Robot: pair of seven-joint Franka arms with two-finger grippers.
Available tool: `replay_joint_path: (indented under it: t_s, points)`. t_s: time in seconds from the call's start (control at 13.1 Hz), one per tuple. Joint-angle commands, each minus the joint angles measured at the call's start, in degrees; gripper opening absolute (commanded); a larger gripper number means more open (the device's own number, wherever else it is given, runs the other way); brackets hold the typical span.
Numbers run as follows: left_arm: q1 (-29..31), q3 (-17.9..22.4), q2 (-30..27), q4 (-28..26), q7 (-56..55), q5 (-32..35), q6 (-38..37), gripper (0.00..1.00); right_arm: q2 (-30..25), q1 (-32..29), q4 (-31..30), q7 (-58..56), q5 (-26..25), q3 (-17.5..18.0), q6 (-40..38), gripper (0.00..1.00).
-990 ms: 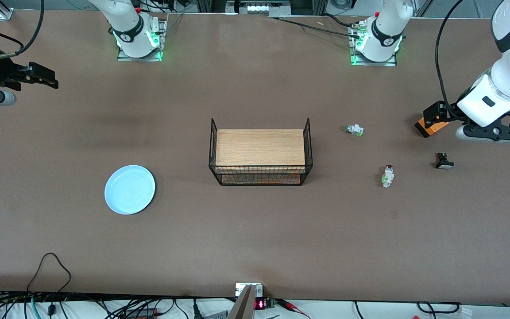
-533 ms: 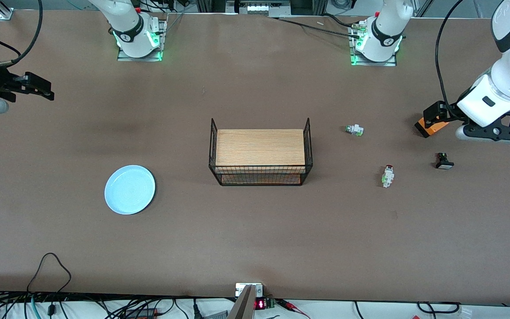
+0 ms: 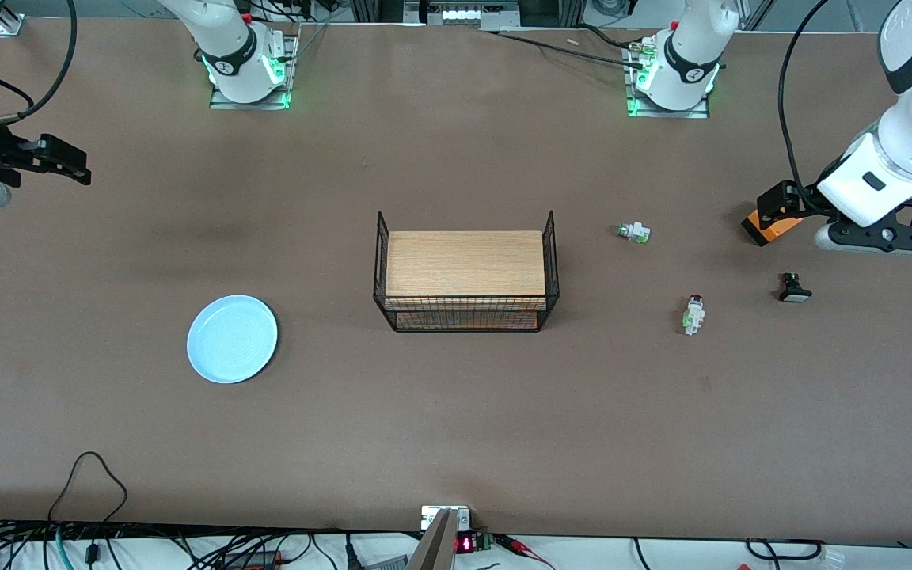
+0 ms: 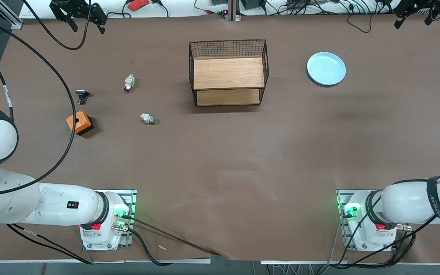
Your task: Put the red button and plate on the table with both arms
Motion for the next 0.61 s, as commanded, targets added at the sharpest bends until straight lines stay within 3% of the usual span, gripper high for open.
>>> replay_joint_path:
  t_s: [0.0,0.53]
  points:
    - [0.0,0.0,-0.5,0.4,1.3,0.3,-0.8,1.00,0.6,-0.4,1.4,1.2,-0.3,0.3,-0.4,1.00]
    - [0.0,0.0,-0.5,0.4,1.2,0.3,-0.8,1.00,0.7,0.0,1.6,0.8,0.1,0.3,-2.8,1.00]
